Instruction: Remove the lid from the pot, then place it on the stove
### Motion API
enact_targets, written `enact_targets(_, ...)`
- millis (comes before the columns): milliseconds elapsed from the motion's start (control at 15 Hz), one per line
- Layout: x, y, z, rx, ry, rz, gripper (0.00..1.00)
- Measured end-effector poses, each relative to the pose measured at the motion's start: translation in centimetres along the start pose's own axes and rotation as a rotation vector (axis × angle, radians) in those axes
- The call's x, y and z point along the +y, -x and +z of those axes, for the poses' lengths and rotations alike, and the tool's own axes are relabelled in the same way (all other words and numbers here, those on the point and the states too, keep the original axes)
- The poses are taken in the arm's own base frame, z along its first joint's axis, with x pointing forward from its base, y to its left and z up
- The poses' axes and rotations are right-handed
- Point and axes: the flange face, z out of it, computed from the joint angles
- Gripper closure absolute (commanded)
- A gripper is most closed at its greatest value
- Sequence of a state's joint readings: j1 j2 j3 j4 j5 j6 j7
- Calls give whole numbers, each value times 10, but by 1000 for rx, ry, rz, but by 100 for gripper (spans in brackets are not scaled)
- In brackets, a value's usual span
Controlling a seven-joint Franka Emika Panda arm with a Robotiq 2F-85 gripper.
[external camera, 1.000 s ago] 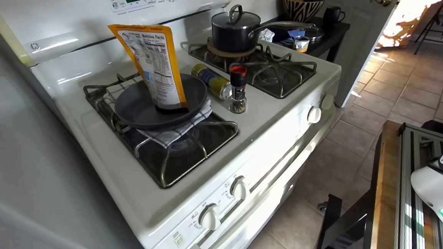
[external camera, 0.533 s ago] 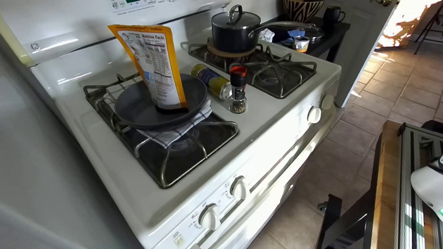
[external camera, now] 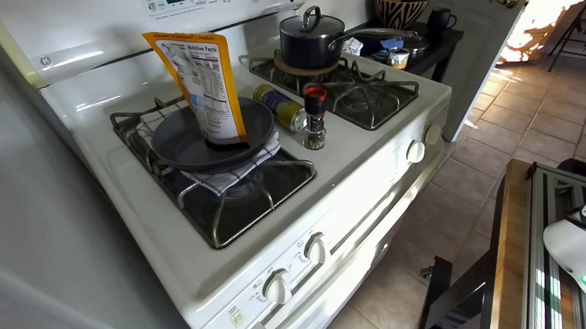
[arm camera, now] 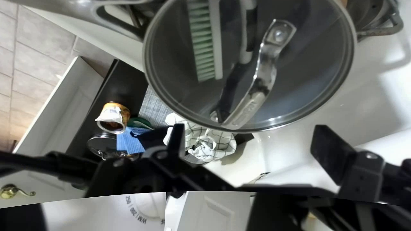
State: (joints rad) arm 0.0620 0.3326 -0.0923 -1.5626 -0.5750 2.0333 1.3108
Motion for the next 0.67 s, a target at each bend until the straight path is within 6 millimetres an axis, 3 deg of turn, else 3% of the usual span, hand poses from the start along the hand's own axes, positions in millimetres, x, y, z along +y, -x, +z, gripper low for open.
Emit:
enact_targets(200, -11, 3, 6, 11, -57, 92, 0)
enact_targets(667, -11, 2, 6, 10, -56, 91, 0)
